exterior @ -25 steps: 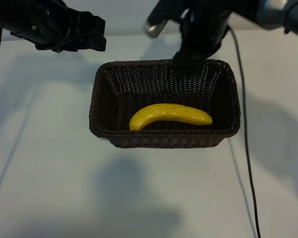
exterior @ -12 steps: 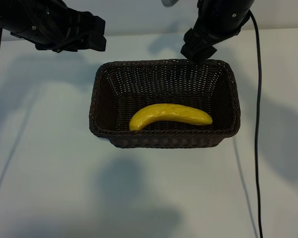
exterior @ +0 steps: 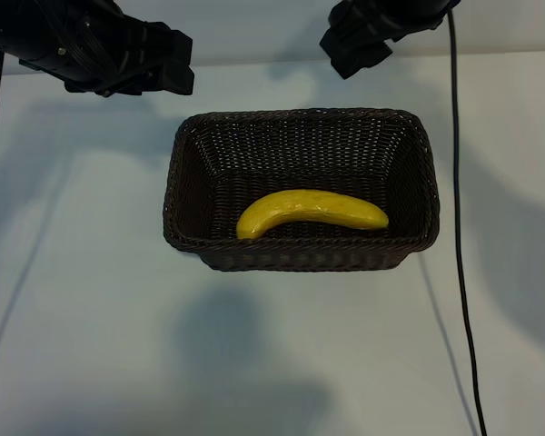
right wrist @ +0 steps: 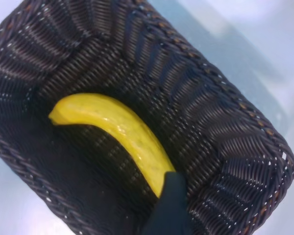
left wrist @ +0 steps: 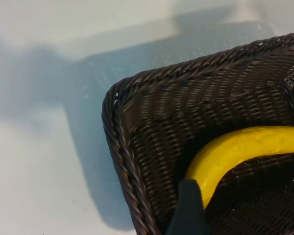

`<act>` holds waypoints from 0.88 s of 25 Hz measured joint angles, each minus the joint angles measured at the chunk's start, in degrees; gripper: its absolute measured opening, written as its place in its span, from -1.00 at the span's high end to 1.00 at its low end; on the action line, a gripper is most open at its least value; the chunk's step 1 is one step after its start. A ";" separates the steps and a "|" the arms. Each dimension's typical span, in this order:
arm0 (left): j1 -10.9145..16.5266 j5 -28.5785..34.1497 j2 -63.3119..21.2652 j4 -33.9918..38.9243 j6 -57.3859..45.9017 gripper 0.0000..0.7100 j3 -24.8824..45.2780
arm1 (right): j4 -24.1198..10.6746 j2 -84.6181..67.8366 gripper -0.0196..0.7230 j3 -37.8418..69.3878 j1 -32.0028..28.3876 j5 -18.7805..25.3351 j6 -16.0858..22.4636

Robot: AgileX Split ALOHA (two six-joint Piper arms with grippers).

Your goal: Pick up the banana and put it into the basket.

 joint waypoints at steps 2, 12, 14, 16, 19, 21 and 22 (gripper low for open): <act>0.00 0.05 0.00 0.00 0.00 -0.66 0.00 | 0.00 0.00 -0.72 0.00 0.00 0.00 0.55; 0.00 0.15 0.00 0.00 0.00 -0.66 0.00 | 0.00 0.00 -0.68 0.00 0.00 0.00 2.35; 0.00 0.15 0.00 0.00 0.00 -0.66 0.00 | 0.00 0.00 -0.68 0.00 0.00 0.00 2.35; 0.00 0.09 0.00 0.00 0.00 -0.66 0.00 | 0.00 0.00 -0.68 0.00 0.00 0.00 2.35; 0.00 0.03 0.00 0.00 0.00 -0.66 0.00 | 0.00 0.00 -0.67 0.00 0.00 0.00 2.35; 0.00 0.03 0.00 0.00 0.00 -0.66 0.00 | -0.19 0.00 -0.67 0.00 0.00 0.00 2.35; 0.00 0.03 0.00 0.00 0.00 -0.66 0.00 | -0.63 0.00 -0.67 0.00 0.00 0.00 2.35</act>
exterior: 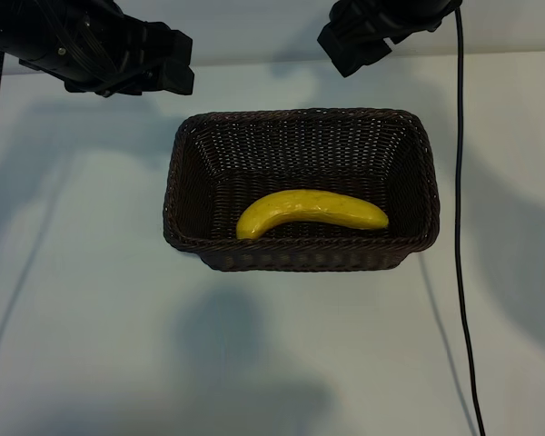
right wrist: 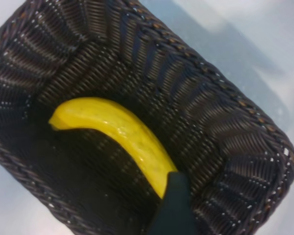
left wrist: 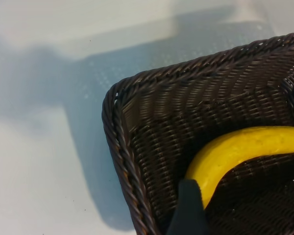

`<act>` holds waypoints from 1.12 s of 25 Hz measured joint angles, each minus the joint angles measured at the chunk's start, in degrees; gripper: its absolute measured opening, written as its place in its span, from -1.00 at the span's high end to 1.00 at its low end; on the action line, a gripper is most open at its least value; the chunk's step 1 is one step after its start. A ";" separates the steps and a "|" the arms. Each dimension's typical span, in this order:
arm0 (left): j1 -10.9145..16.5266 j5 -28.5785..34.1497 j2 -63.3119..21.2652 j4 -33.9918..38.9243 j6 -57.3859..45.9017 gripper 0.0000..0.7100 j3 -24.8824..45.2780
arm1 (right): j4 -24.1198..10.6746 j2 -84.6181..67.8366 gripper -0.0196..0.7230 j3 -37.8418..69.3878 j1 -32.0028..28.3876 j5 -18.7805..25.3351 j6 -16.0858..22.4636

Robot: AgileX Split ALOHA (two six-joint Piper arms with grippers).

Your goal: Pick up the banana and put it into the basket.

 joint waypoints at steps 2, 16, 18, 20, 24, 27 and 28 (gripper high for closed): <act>0.00 0.00 0.00 0.00 0.00 -0.66 0.00 | -1.17 0.00 -0.67 0.00 0.00 0.00 0.00; 0.00 0.00 0.00 0.00 -0.11 -0.66 0.00 | -1.95 0.80 -0.67 0.00 0.00 0.03 0.16; 0.00 -0.04 0.00 0.00 -0.11 -0.66 0.00 | -1.95 1.35 -0.67 0.00 0.00 0.03 0.16; 0.00 -0.04 0.00 0.00 -0.11 -0.66 0.00 | -1.95 1.89 -0.67 0.00 0.00 -0.03 0.16; 0.00 -0.04 0.00 0.00 -0.11 -0.66 0.00 | -1.95 2.33 -0.67 0.00 0.00 -0.03 0.16; 0.00 -0.04 0.00 0.00 -0.11 -0.66 0.00 | -1.95 2.39 -0.67 0.00 0.00 -0.08 0.16; 0.00 -0.04 0.00 0.00 -0.11 -0.66 0.00 | -1.95 2.39 -0.67 0.00 0.00 -0.08 0.16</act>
